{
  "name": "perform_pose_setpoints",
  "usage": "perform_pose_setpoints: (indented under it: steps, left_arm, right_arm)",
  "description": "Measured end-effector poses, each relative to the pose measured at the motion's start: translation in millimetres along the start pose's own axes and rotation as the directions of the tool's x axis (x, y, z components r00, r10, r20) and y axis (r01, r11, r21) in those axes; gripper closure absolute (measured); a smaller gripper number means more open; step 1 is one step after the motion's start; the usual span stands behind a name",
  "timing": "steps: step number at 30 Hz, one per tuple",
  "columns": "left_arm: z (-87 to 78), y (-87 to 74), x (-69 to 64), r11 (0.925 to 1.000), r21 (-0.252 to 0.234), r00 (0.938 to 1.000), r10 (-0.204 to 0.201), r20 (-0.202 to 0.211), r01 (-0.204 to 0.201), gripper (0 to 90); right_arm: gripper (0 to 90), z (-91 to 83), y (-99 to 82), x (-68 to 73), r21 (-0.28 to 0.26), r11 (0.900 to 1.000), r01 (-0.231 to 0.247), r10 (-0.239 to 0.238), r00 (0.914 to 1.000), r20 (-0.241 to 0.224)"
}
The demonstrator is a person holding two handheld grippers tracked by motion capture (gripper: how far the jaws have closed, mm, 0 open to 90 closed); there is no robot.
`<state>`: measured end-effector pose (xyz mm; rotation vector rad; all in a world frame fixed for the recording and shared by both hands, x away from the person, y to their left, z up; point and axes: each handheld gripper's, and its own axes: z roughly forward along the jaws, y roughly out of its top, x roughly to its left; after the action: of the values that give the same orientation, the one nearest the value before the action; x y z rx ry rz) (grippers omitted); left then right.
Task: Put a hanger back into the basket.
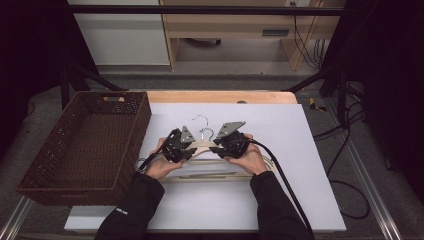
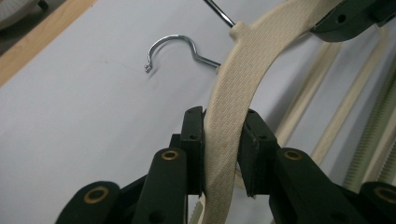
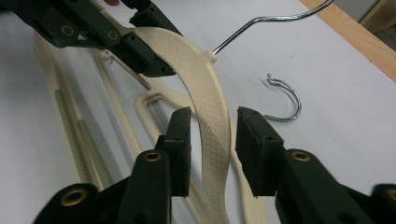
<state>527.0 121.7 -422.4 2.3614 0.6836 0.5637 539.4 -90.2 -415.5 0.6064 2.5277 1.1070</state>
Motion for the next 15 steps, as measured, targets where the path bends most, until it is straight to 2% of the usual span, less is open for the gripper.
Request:
perform_pose_setpoints:
  steps: [2, 4, 5, 8, 9, 12, 13, 14, 15]
  left_arm:
    - [-6.2, 0.0, -4.9, 0.9997, -0.019, 0.9999, 0.015, -0.002, -0.015, 73.7]
    - [-12.0, -1.2, -9.8, 0.9991, -0.036, 0.9997, 0.025, -0.005, -0.025, 74.1]
    - [-14.2, -1.8, -11.4, 0.9989, -0.036, 0.9995, 0.03, -0.001, -0.031, 74.4]
    - [-22.2, -5.5, -18.3, 0.9975, -0.049, 0.9987, 0.05, -0.008, -0.051, 74.8]
    - [-23.8, -6.3, -20.2, 0.9973, -0.061, 0.9992, 0.039, -0.007, -0.04, 74.9]
    - [-33.1, -7.5, -25.0, 0.9953, -0.066, 0.9975, 0.07, -0.009, -0.07, 75.2]
    - [-33.8, -7.9, -27.5, 0.9949, -0.084, 0.9984, 0.056, -0.006, -0.056, 75.3]
    - [-36.5, -8.6, -29.9, 0.9937, -0.092, 0.998, 0.063, -0.005, -0.063, 75.4]
    - [-38.8, -8.6, -29.9, 0.9937, -0.079, 0.9968, 0.08, -0.007, -0.08, 75.5]
  right_arm:
    - [62.2, -4.9, 0.4, 2.7, -0.024, 0.9997, -0.002, 0.002, 1.0, -0.005]
    - [57.7, -13.3, 0.2, 4.6, -0.043, 0.9987, -0.028, 0.027, 0.9996, -0.011]
    - [54.0, -16.9, -0.2, 5.2, -0.045, 0.998, -0.044, 0.043, 0.9989, -0.017]
    - [52.3, -22.9, -1.3, 6.4, -0.03, 0.9982, -0.052, 0.051, 0.9981, -0.036]
    - [52.9, -24.5, -1.6, 7.8, -0.031, 0.9979, -0.057, 0.055, 0.9971, -0.051]
    - [56.8, -23.9, -2.1, 9.3, -0.014, 0.9976, -0.067, 0.066, 0.9932, -0.096]
    - [59.6, -22.5, -2.4, 10.0, -0.004, 0.998, -0.064, 0.063, 0.9923, -0.107]
    - [61.6, -21.3, -2.4, 10.4, 0.0, 0.9979, -0.065, 0.065, 0.9913, -0.115]
    - [65.7, -19.2, -2.7, 11.3, -0.001, 0.9979, -0.065, 0.064, 0.9876, -0.143]
